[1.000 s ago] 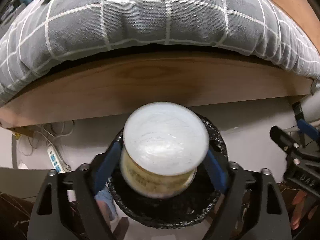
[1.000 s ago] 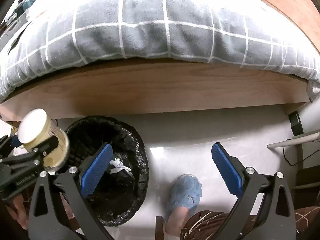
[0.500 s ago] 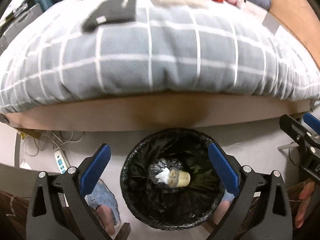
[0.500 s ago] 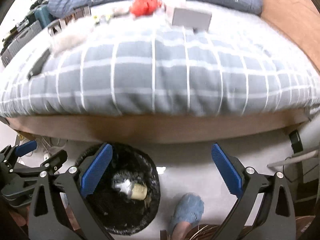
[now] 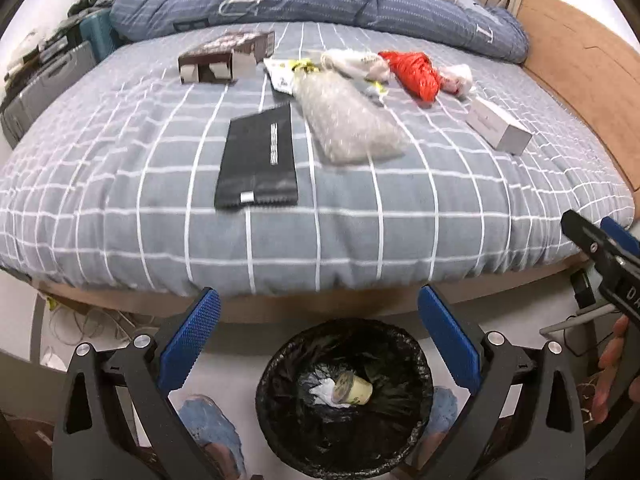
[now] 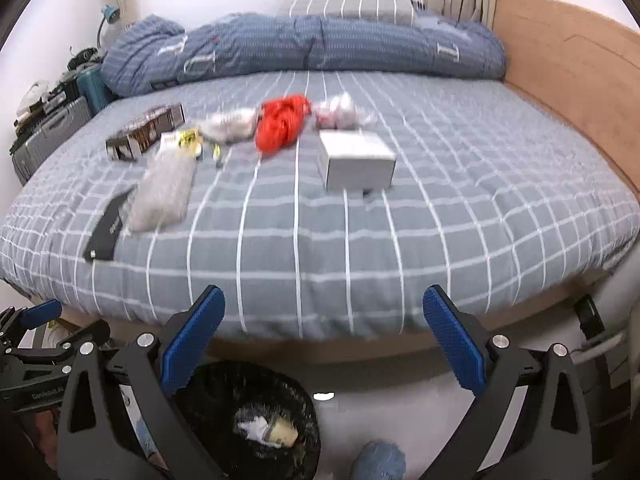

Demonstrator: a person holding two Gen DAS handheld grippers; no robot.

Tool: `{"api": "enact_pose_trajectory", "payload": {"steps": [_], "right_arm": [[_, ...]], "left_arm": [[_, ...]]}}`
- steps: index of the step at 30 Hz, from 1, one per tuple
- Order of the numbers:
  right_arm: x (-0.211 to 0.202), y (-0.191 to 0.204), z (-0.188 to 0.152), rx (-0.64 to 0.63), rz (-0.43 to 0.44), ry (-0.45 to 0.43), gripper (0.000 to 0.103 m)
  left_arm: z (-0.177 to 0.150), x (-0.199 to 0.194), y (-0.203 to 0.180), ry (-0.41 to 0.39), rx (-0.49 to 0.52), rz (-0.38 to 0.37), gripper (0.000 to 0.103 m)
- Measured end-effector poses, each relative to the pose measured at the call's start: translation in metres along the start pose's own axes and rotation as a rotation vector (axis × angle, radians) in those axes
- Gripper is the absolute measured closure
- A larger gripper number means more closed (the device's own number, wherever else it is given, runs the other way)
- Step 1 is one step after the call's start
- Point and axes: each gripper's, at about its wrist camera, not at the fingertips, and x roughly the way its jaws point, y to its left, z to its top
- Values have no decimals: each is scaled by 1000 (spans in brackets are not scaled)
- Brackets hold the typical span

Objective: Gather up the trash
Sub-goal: 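Move both tools back over the bed toward the black sachet and white box, then grasp the black sachet with the left tool while the right tool grasps the white box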

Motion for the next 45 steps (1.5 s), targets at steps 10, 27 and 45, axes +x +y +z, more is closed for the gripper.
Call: {"api": "enact_pose_trajectory", "payload": {"steps": [10,27,45], "right_arm": [[10,-12,33,38,-4,-32,8],[72,-27,78,25,-29,-1,8],[143,-32,105,6,-25,77,8]], "left_arm": [[34,3,15,-42,-10,32,6],[99,36,54,-47,-18,90,6],[120,87,62,55,-33,61,12]]}}
